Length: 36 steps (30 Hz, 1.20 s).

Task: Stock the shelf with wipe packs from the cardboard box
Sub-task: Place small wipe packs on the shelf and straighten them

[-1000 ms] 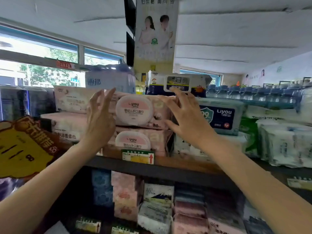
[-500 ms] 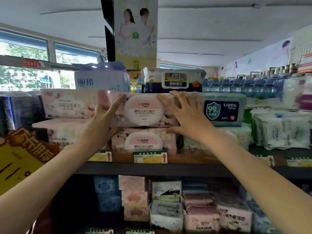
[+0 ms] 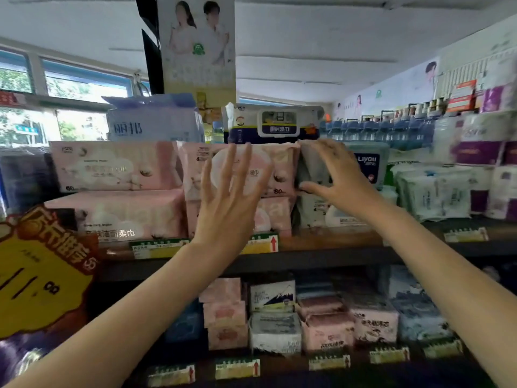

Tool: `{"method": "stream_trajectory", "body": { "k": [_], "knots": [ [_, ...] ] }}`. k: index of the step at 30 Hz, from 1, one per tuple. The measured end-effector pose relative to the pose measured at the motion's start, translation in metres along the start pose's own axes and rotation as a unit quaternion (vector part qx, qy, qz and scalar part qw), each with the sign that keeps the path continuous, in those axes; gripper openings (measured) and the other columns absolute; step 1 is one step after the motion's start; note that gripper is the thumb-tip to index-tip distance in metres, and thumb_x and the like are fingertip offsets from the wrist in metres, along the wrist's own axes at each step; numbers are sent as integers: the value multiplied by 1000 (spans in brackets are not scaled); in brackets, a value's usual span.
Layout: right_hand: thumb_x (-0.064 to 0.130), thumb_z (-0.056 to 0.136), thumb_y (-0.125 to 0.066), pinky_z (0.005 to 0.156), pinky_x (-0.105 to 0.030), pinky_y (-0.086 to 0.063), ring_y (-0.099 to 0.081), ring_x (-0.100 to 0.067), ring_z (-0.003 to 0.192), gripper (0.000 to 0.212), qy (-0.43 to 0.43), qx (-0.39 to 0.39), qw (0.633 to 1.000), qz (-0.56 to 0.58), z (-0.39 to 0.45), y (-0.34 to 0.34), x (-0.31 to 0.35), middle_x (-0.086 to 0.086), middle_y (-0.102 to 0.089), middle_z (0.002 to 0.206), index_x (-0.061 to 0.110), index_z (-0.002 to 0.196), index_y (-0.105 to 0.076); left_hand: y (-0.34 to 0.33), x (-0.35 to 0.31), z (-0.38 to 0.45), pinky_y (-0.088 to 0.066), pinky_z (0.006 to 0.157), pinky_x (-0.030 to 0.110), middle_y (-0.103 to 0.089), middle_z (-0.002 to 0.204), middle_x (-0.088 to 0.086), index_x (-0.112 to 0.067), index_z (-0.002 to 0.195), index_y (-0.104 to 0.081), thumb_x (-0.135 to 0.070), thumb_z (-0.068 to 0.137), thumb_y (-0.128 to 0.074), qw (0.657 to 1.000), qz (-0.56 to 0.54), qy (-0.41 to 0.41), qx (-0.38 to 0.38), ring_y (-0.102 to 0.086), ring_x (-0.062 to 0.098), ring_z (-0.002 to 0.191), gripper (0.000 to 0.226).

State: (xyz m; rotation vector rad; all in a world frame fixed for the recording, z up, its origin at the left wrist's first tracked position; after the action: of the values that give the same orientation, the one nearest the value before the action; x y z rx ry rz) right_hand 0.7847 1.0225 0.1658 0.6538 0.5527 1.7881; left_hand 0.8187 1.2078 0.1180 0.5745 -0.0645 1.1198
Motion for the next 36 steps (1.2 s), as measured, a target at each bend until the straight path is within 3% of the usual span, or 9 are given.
{"method": "stream_trajectory", "body": {
  "k": [3,5,8,12,17,24,28,32,36],
  "knots": [
    [24,88,-61,105,-30,-30,-35,-26,129,55,-131,-99,986,31,-18,26,-40,-12,-36,139,12,136,-39,-10,-34,8,-3,111,52,-26,153,12,-23,142,-26,-14,63,-72,992,12,-126,-27,-17,33,141,91],
    [25,89,-59,99,-31,-35,-40,-29,126,51,-227,-86,970,31,-31,35,-71,-15,-39,137,8,134,-40,-18,-46,15,-9,110,55,-31,152,10,-25,142,-29,-21,61,-75,990,42,-131,-10,-22,34,141,93],
    [28,94,-52,102,-36,-34,-38,-30,130,51,-297,-18,953,57,-48,37,-104,-15,-38,143,6,137,-35,-35,-44,31,-2,109,64,-17,156,10,-33,145,-18,-30,60,-81,992,69,-101,8,-6,37,141,106],
    [31,98,-43,98,-32,-35,-41,-27,129,46,-305,42,947,91,-46,28,-123,-12,-43,142,8,137,-41,-54,-25,45,18,107,58,36,150,2,-36,143,22,-55,67,-67,992,78,-104,1,15,37,140,119],
    [26,91,-55,83,-31,-43,-56,-29,108,37,-337,7,938,77,-36,15,-124,-16,-59,120,3,119,-57,-60,-24,50,16,110,53,32,151,0,-34,144,17,-59,60,-70,990,93,-104,-19,31,30,139,124],
    [29,94,-50,82,-32,-41,-54,-30,107,35,-288,14,957,25,-37,12,-121,-16,-59,118,1,115,-55,-56,-49,65,8,112,46,-36,148,15,-27,141,-25,-49,52,-82,991,90,-94,-13,-19,40,135,108],
    [27,93,-51,83,-35,-43,-54,-31,108,33,-296,-11,955,15,-36,9,-121,-15,-57,121,4,117,-52,-42,-33,48,4,114,43,-28,151,16,-21,143,-24,-42,73,-71,994,37,-99,-31,-15,33,140,86],
    [16,89,-57,95,-40,-43,-45,-32,115,31,-145,-235,960,-58,-40,14,-72,-18,-46,124,3,116,-52,-30,8,7,8,115,48,-11,153,8,-30,145,-18,-44,70,-71,999,-2,-11,-30,3,28,144,92],
    [17,89,-58,100,-34,-41,-46,-25,116,35,76,-56,996,2,-26,-30,-2,-12,-47,123,3,120,-53,-20,39,-13,-28,97,70,-7,150,2,-41,140,-15,-40,65,-78,994,-23,107,8,-18,52,134,97]
  ]
}}
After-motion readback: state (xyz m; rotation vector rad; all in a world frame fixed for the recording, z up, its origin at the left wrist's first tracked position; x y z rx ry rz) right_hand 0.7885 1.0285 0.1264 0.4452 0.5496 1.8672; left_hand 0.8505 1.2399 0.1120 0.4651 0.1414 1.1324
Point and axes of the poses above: each hand's wrist, its own z-axis towards the middle knuckle, its own y-axis out of the back of the hand, x = y × z, the point moved 3 cm from there along z, towards the middle knuckle
